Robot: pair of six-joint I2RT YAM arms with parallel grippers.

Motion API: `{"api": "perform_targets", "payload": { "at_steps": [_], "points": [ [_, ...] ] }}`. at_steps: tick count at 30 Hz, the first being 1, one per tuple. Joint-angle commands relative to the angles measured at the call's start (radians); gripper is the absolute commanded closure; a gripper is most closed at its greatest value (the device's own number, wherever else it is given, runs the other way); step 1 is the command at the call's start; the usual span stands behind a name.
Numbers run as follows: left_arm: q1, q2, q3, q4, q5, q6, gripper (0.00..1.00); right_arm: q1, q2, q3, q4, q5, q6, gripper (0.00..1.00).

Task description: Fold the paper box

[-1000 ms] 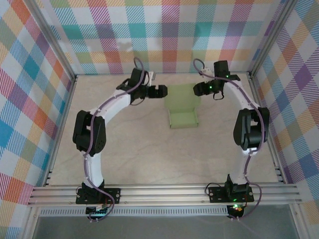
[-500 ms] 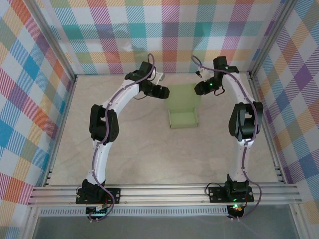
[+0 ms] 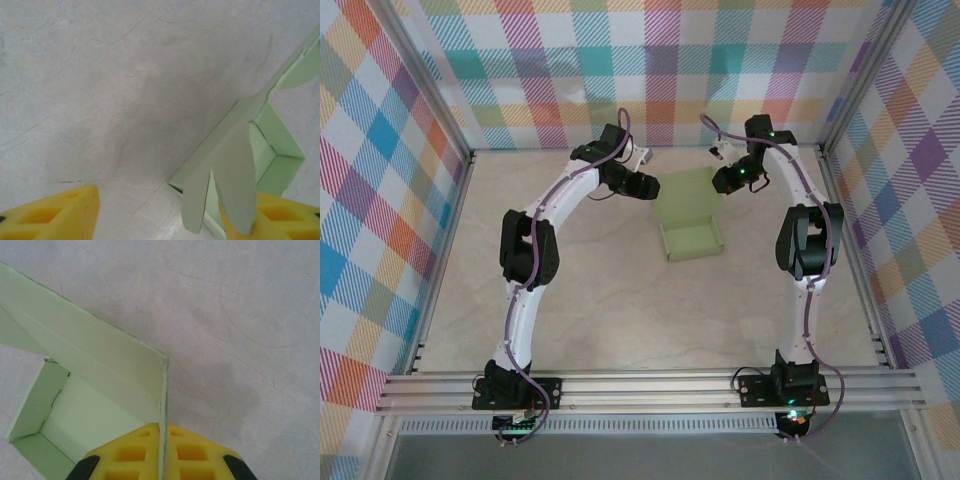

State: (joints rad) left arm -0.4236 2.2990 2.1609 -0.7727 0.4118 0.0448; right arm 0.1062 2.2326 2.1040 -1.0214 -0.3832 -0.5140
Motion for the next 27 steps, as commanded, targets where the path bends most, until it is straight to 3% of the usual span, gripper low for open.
{"api": "perform_targets", "payload": {
  "at_steps": [1, 3, 5, 13, 22, 27],
  "points": [
    [-0.007, -0.005, 0.025, 0.0, 0.029, 0.004, 0.45, 0.013, -0.009, 0.014, -0.029, -0.01, -0.021, 1.0],
    [-0.009, -0.001, 0.029, -0.002, 0.021, -0.006, 0.58, 0.017, -0.024, -0.002, -0.013, -0.001, -0.004, 1.0],
    [-0.015, 0.0, 0.034, -0.007, 0.013, -0.013, 0.63, 0.019, -0.039, -0.017, 0.004, 0.002, 0.014, 1.0],
    [-0.031, 0.021, 0.059, -0.025, -0.023, -0.031, 0.67, 0.03, -0.081, -0.076, 0.051, 0.012, 0.04, 1.0],
    [-0.032, 0.019, 0.057, -0.037, 0.04, -0.037, 0.75, 0.03, -0.084, -0.082, 0.06, 0.027, 0.043, 1.0],
    [-0.032, 0.019, 0.051, -0.065, 0.015, -0.023, 0.74, 0.03, -0.083, -0.082, 0.062, 0.031, 0.043, 1.0]
  ]
}}
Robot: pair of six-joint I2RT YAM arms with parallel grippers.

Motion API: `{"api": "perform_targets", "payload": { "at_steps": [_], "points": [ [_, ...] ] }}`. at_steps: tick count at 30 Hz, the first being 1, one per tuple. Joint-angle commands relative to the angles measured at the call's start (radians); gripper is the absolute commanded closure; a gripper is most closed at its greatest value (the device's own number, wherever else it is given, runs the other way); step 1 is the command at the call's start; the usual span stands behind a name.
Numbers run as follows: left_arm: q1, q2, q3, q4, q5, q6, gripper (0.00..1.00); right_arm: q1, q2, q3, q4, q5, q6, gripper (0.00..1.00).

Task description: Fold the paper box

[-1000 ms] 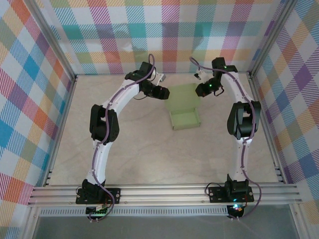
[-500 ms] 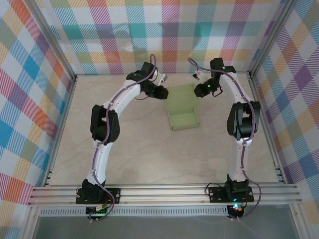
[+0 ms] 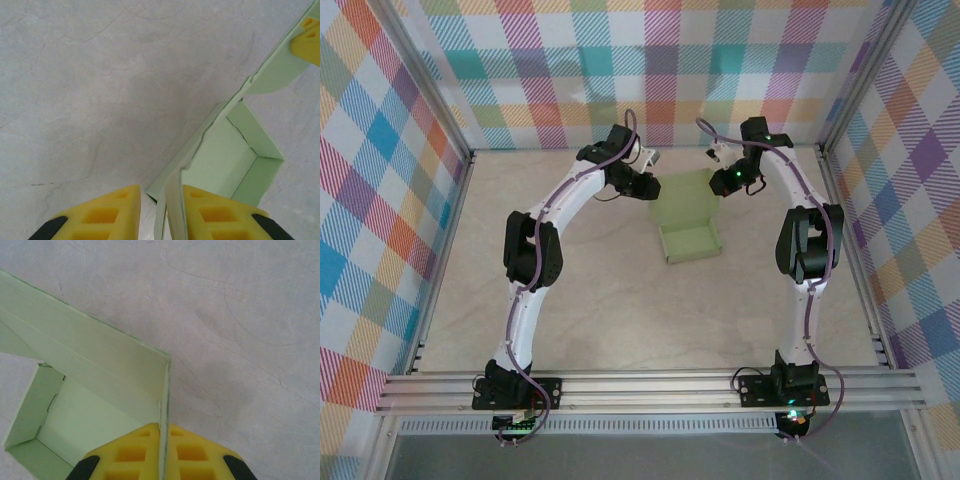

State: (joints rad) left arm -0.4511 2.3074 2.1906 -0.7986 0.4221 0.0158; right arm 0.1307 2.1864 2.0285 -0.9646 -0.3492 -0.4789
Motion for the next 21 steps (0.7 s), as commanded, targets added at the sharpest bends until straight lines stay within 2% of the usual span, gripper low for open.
{"api": "perform_targets", "payload": {
  "at_steps": [1, 4, 10, 14, 15, 21],
  "points": [
    [-0.004, 0.01, 0.021, -0.042, 0.007, 0.009, 0.75, 0.006, -0.038, -0.007, 0.006, -0.002, 0.008, 1.0],
    [-0.005, 0.011, 0.021, -0.046, 0.012, 0.01, 0.8, 0.006, -0.038, -0.007, 0.007, -0.002, 0.01, 1.0],
    [-0.006, 0.018, 0.024, -0.039, 0.04, 0.004, 0.82, 0.006, -0.035, -0.003, 0.013, 0.001, 0.013, 1.0],
    [-0.005, 0.021, 0.025, -0.041, 0.041, -0.001, 0.99, 0.006, -0.037, -0.003, 0.017, 0.006, 0.02, 1.0],
    [-0.006, 0.021, 0.024, -0.042, 0.039, -0.002, 1.0, 0.006, -0.037, -0.004, 0.019, 0.007, 0.024, 1.0],
    [-0.019, -0.005, 0.007, -0.023, -0.019, -0.011, 1.0, 0.007, -0.084, -0.064, 0.108, 0.013, 0.096, 1.0]
  ]
}}
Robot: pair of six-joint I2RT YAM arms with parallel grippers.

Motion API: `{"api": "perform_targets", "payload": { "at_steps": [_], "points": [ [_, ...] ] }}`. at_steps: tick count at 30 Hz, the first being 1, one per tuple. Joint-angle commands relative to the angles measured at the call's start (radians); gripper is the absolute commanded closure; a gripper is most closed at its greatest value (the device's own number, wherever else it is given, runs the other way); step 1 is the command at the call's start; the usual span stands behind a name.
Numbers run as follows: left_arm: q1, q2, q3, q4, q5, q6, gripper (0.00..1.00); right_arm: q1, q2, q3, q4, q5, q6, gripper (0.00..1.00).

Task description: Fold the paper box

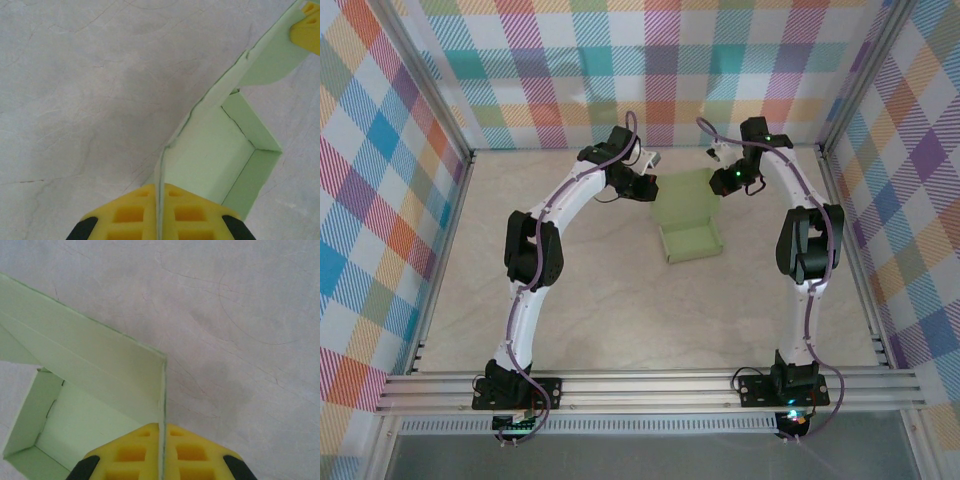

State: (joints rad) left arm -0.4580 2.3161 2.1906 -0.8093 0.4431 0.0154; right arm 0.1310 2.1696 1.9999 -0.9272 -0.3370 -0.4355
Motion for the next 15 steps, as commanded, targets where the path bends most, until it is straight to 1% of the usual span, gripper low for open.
{"api": "perform_targets", "payload": {
  "at_steps": [1, 4, 9, 12, 13, 14, 15],
  "points": [
    [-0.018, -0.023, -0.002, -0.003, -0.061, -0.015, 1.0, 0.007, -0.084, -0.064, 0.106, 0.004, 0.075, 1.0],
    [-0.043, -0.061, -0.042, 0.044, -0.145, -0.04, 1.0, 0.018, -0.163, -0.19, 0.245, 0.032, 0.16, 1.0],
    [-0.091, -0.109, -0.091, 0.101, -0.295, -0.079, 1.0, 0.053, -0.29, -0.393, 0.443, 0.153, 0.282, 1.0],
    [-0.114, -0.127, -0.115, 0.13, -0.337, -0.097, 1.0, 0.08, -0.365, -0.515, 0.545, 0.239, 0.327, 1.0],
    [-0.121, -0.137, -0.128, 0.145, -0.345, -0.104, 1.0, 0.085, -0.39, -0.549, 0.575, 0.253, 0.328, 1.0],
    [-0.125, -0.146, -0.14, 0.161, -0.353, -0.114, 1.0, 0.091, -0.413, -0.584, 0.609, 0.274, 0.371, 1.0],
    [-0.127, -0.155, -0.152, 0.177, -0.354, -0.124, 1.0, 0.095, -0.433, -0.611, 0.634, 0.284, 0.381, 1.0]
  ]
}}
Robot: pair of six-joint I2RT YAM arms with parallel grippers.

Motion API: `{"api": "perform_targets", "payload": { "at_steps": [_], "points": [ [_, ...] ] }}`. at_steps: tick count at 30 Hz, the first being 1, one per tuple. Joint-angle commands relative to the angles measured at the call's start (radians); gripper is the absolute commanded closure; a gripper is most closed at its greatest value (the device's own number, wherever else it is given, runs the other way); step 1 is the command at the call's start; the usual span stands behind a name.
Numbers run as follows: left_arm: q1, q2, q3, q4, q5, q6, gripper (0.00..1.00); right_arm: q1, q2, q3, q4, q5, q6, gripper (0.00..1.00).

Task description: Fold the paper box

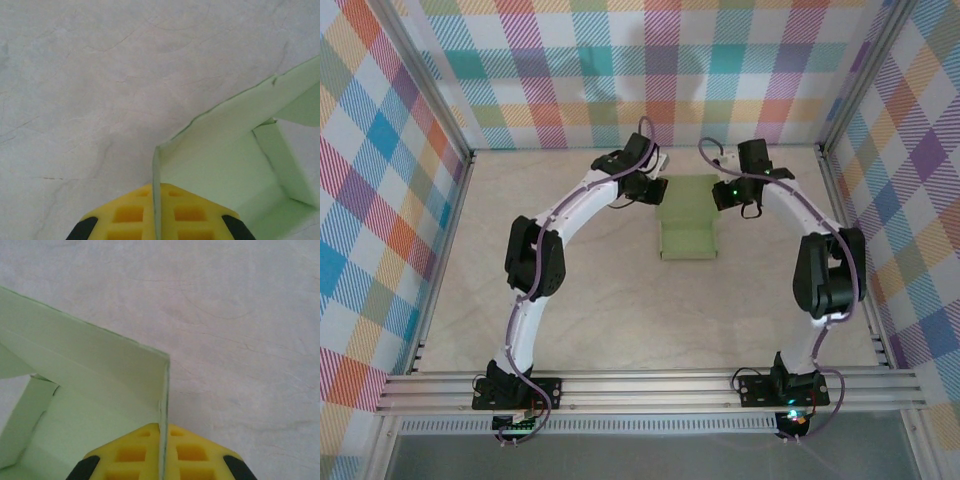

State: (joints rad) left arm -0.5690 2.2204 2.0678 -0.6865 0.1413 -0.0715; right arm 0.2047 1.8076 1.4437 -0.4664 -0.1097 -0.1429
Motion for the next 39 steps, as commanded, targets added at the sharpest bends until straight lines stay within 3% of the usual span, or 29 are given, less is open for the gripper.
{"api": "perform_targets", "payload": {
  "at_steps": [1, 6, 13, 19, 35, 39],
  "points": [
    [-0.02, -0.07, -0.044, 0.069, -0.055, -0.047, 1.0, 0.024, -0.089, -0.08, 0.202, 0.063, 0.104, 1.0],
    [-0.036, -0.1, -0.102, 0.115, -0.094, -0.119, 1.0, 0.065, -0.154, -0.212, 0.355, 0.128, 0.203, 1.0],
    [-0.071, -0.129, -0.199, 0.196, -0.141, -0.263, 1.0, 0.14, -0.202, -0.358, 0.511, 0.326, 0.358, 1.0],
    [-0.111, -0.167, -0.279, 0.279, -0.204, -0.316, 1.0, 0.188, -0.232, -0.459, 0.605, 0.398, 0.531, 1.0],
    [-0.176, -0.219, -0.396, 0.357, -0.318, -0.364, 1.0, 0.279, -0.313, -0.603, 0.747, 0.517, 0.54, 1.0],
    [-0.189, -0.267, -0.491, 0.444, -0.365, -0.382, 1.0, 0.293, -0.331, -0.647, 0.793, 0.535, 0.541, 1.0]
  ]
}}
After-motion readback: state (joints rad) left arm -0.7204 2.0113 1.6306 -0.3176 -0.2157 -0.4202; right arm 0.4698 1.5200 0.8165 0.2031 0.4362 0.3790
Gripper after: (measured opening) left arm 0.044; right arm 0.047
